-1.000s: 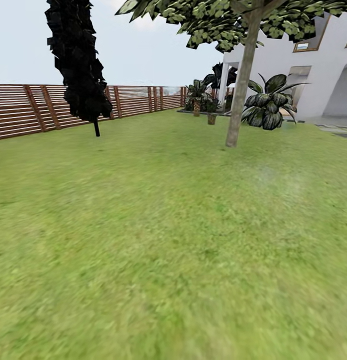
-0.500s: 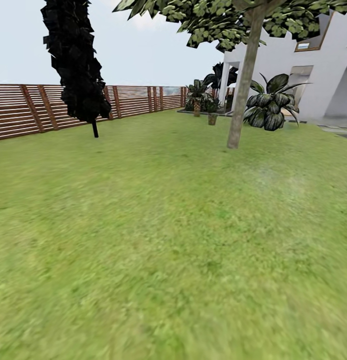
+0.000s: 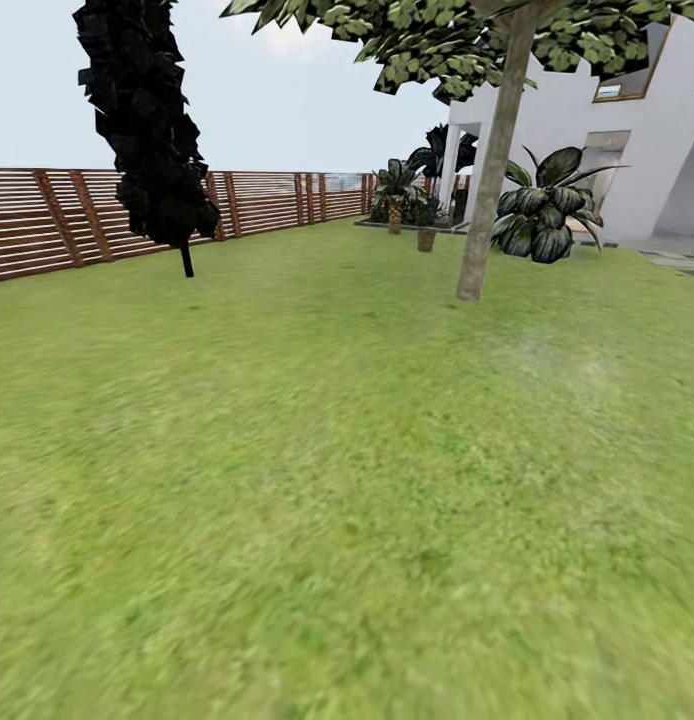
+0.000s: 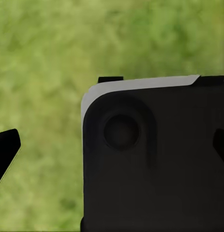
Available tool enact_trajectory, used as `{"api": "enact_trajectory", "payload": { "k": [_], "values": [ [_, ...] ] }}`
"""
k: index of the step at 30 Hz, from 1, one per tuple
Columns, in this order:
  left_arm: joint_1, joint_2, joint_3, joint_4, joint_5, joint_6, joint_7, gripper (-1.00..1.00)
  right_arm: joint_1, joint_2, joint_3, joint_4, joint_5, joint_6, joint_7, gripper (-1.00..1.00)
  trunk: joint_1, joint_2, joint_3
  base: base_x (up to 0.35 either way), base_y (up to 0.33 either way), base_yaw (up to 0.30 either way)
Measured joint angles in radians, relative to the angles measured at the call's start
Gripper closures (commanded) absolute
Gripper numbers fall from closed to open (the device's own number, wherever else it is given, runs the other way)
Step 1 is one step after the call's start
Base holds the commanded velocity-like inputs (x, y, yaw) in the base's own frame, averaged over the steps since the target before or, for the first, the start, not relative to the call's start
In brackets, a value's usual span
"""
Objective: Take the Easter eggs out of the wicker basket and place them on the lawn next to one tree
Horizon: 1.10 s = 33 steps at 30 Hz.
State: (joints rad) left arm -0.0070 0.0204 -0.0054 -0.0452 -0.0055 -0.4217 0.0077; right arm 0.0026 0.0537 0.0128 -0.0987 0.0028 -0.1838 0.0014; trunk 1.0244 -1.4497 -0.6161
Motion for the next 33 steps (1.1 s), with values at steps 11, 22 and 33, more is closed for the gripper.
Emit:
{"api": "enact_trajectory", "payload": {
  "k": [11, 22, 33],
  "values": [
    [0.000, 0.000, 0.000, 0.000, 0.000, 0.000, 0.001, -1.00, 0.000, 0.005, 0.003, 0.000, 0.003, 0.000, 0.000, -1.00, 0.000, 0.000, 0.000, 0.329, 0.000, 0.000],
    [0.000, 0.000, 0.000, 0.000, 0.000, 0.000, 0.000, -1.00, 0.000, 0.014, 0.009, -0.001, -0.001, 0.003, 0.001, -1.00, 0.000, 0.000, 0.000, 0.329, 0.000, 0.000],
    [0.000, 0.001, 0.001, 0.000, 0.000, 0.000, 0.000, -1.00, 0.000, 0.014, 0.000, -0.002, -0.005, -0.002, 0.001, -1.00, 0.000, 0.000, 0.000, 0.329, 0.000, 0.000]
  ]
}}
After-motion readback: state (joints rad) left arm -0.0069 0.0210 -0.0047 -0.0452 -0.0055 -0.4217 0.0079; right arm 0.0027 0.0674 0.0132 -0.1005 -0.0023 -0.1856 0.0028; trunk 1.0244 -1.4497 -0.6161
